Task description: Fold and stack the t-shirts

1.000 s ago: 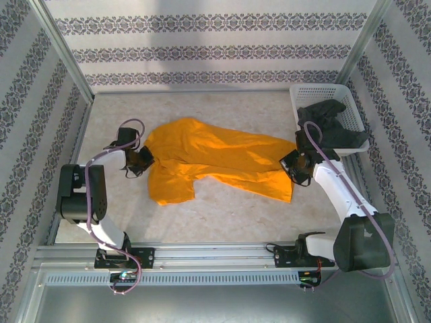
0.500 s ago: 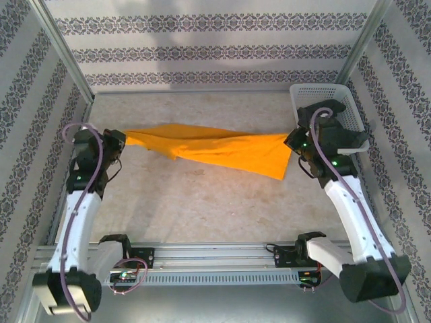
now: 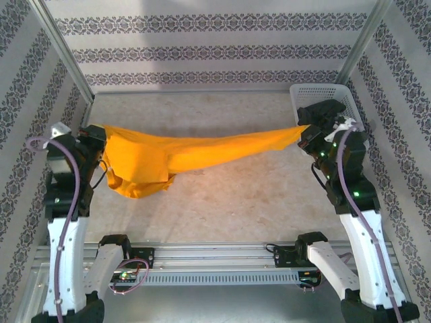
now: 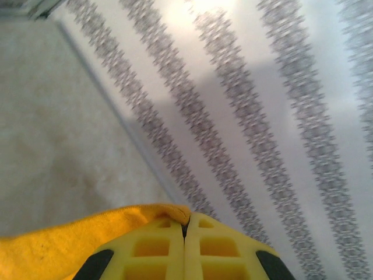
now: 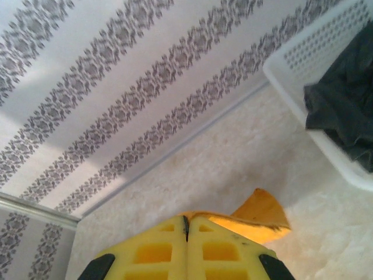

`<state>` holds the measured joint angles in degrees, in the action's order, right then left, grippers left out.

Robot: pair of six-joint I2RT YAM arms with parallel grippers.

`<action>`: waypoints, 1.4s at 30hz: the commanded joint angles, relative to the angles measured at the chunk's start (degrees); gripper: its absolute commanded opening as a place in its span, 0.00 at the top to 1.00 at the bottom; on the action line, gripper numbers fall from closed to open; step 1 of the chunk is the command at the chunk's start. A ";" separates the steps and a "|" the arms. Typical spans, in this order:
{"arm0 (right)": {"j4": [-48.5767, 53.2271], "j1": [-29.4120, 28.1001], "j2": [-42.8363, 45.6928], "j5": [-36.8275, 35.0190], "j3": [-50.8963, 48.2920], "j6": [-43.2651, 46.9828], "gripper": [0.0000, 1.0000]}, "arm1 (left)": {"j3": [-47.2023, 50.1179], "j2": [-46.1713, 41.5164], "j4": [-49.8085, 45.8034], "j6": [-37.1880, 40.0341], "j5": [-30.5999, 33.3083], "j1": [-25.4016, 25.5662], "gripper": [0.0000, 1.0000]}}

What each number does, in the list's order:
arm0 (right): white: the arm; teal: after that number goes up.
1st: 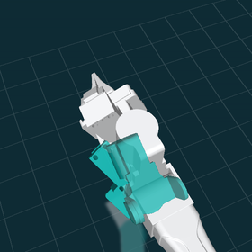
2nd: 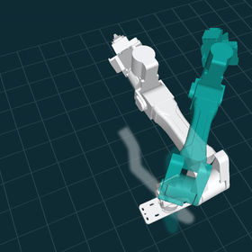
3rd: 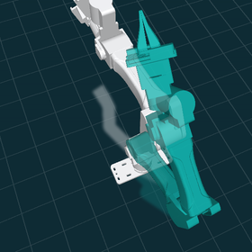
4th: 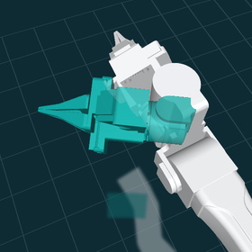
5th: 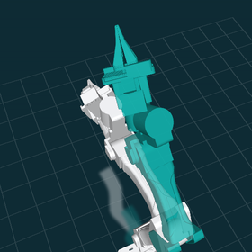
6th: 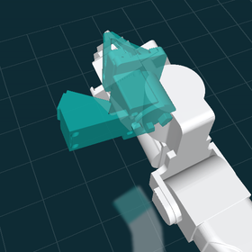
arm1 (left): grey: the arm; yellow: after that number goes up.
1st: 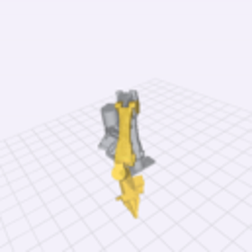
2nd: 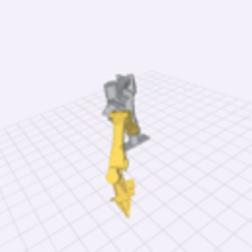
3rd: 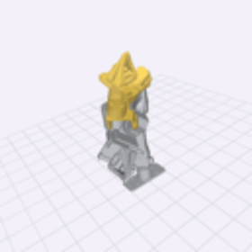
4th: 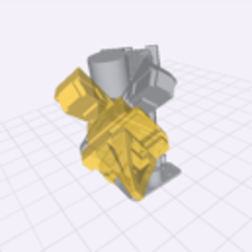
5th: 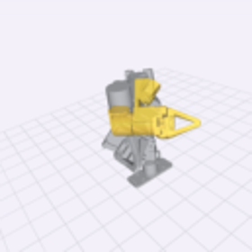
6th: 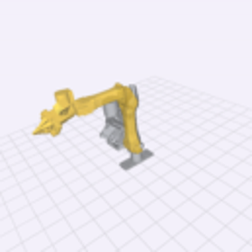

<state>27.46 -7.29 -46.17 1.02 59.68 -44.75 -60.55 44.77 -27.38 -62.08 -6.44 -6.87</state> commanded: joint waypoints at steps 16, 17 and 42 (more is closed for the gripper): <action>-20.78 3.02 -52.68 13.69 34.59 -6.82 1.00 | -26.34 48.26 17.08 2.60 -14.47 -4.10 1.00; -20.49 3.30 -53.95 13.75 38.63 -7.05 1.00 | -30.84 49.40 16.50 2.26 -14.55 -4.72 1.00; -9.56 3.82 -16.85 7.02 -13.56 -10.87 0.65 | 13.47 9.68 -0.51 -1.83 -8.86 -8.60 0.52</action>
<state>12.78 -2.85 -63.57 9.58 51.70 -55.42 -52.95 54.43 -24.16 -64.18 -14.72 -15.49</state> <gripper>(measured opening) 0.289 0.427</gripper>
